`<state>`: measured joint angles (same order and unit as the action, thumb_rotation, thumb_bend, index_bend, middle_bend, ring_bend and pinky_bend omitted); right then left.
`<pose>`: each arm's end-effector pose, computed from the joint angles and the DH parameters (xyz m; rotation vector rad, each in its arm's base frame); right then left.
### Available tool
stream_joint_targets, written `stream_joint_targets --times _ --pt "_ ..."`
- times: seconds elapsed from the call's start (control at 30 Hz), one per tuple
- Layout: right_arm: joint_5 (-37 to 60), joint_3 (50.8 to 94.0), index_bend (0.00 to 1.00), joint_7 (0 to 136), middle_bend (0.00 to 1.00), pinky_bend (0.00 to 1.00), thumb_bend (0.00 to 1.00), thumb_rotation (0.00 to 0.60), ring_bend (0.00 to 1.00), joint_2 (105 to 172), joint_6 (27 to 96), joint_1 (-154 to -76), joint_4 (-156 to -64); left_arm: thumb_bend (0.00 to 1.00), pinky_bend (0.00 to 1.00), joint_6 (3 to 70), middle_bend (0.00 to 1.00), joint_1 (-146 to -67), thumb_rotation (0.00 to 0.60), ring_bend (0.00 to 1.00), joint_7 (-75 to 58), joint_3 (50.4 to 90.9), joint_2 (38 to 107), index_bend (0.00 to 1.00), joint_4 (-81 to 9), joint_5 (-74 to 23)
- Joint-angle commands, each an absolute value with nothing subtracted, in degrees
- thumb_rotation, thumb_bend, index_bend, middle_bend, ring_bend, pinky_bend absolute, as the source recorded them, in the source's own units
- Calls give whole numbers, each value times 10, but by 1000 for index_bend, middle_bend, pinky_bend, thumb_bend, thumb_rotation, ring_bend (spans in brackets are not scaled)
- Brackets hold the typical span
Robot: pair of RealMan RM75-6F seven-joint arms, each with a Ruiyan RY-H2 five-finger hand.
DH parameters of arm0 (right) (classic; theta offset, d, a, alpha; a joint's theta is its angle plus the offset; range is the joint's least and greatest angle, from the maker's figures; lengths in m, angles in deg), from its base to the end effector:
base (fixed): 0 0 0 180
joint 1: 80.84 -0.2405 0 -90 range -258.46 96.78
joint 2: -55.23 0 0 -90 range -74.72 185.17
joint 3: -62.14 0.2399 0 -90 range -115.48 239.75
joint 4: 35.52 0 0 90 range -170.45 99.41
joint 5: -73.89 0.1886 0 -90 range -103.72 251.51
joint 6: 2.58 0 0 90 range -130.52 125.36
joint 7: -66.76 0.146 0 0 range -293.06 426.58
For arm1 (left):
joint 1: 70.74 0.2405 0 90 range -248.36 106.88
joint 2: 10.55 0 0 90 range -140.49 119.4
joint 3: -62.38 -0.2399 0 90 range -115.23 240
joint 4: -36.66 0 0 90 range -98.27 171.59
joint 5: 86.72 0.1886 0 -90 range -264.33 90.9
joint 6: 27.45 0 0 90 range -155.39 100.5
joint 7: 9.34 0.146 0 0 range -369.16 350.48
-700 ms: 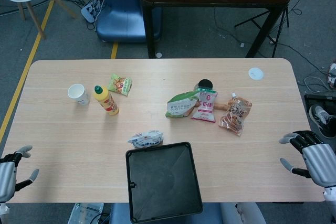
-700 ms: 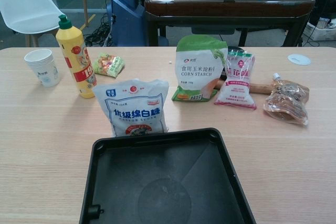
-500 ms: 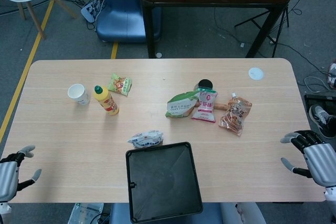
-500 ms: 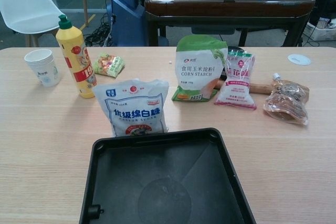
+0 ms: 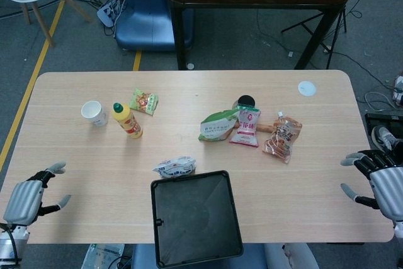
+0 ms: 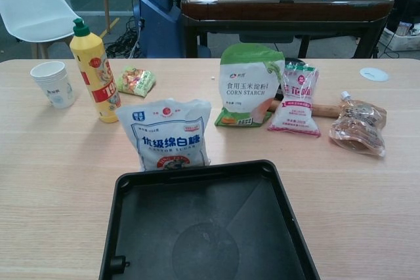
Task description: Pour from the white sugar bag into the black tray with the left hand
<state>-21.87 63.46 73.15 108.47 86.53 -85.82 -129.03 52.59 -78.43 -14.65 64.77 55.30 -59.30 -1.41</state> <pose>-0.2685 -0.1735 0.2191 1.5322 -0.7649 0.9722 -0.2713 0.1901 0.1448 -1.4012 -1.0975 -1.0158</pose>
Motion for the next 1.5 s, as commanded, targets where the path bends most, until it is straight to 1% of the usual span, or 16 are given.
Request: stream_joint_targets --times 0.03,0.13,0.23,0.63,0.93,1.27,1.5 --pt "-218 636 386 730 351 215 260 600 252 1083 866 -858 -1293 191 402 440 243 -846 600 263 -216 661 557 142 -571 -12" --pt "-215 637 387 728 351 215 260 600 252 1081 866 -858 -1295 178 363 384 189 -882 600 221 -257 665 564 100 -558 -11" --pt "-213 636 386 725 351 215 260 600 252 1080 865 -857 -1298 174 348 333 164 -922 600 203 -280 670 585 80 -537 -9" --pt "-200 636 386 722 350 215 260 600 252 1076 866 -849 -1301 174 348 224 159 -1021 600 202 -262 690 684 64 -476 -45" --pt "-193 637 387 726 351 215 260 600 252 1076 866 -846 -1296 173 348 181 159 -1063 600 202 -254 705 742 64 -448 -89" --pt "-187 637 386 736 351 215 260 600 252 1077 869 -840 -1287 174 348 157 159 -1094 600 202 -240 715 789 66 -416 -125" --pt "-182 637 386 746 351 215 260 600 252 1078 871 -836 -1279 174 348 153 163 -1107 600 207 -236 719 820 69 -395 -140"
